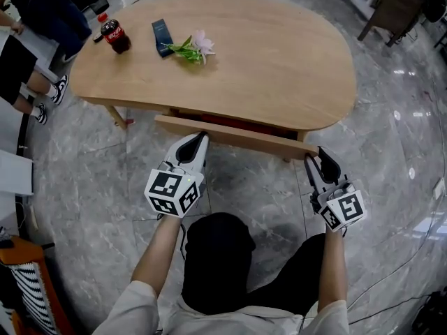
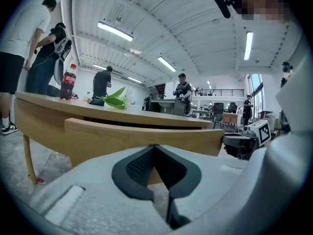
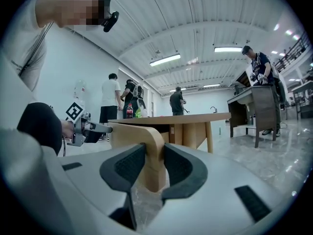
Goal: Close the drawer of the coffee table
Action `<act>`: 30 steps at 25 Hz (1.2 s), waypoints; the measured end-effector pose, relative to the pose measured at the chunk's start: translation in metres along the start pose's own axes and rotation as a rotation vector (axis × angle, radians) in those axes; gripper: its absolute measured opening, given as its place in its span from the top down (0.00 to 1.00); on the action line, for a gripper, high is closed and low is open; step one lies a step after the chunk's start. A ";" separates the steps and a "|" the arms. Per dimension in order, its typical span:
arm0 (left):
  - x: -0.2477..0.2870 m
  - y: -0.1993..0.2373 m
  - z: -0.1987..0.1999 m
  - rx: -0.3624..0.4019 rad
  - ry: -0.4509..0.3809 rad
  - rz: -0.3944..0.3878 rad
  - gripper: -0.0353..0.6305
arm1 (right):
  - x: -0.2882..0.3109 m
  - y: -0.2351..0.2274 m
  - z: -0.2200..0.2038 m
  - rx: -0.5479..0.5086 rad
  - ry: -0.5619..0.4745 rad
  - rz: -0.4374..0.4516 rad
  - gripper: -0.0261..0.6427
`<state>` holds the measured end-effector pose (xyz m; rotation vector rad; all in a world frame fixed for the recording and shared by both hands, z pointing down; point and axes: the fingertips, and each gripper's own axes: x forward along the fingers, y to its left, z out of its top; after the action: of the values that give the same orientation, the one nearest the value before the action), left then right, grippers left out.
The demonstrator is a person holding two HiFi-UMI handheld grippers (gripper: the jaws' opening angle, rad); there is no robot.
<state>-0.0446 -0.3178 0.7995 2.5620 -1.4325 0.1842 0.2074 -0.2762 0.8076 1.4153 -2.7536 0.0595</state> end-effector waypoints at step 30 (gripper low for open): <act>0.038 0.016 0.014 -0.026 -0.058 0.078 0.93 | 0.032 -0.033 0.004 0.029 0.023 0.001 0.77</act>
<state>-0.0383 -0.3612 0.7952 2.5123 -1.5467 0.1027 0.2152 -0.3213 0.8062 1.4103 -2.7462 0.1163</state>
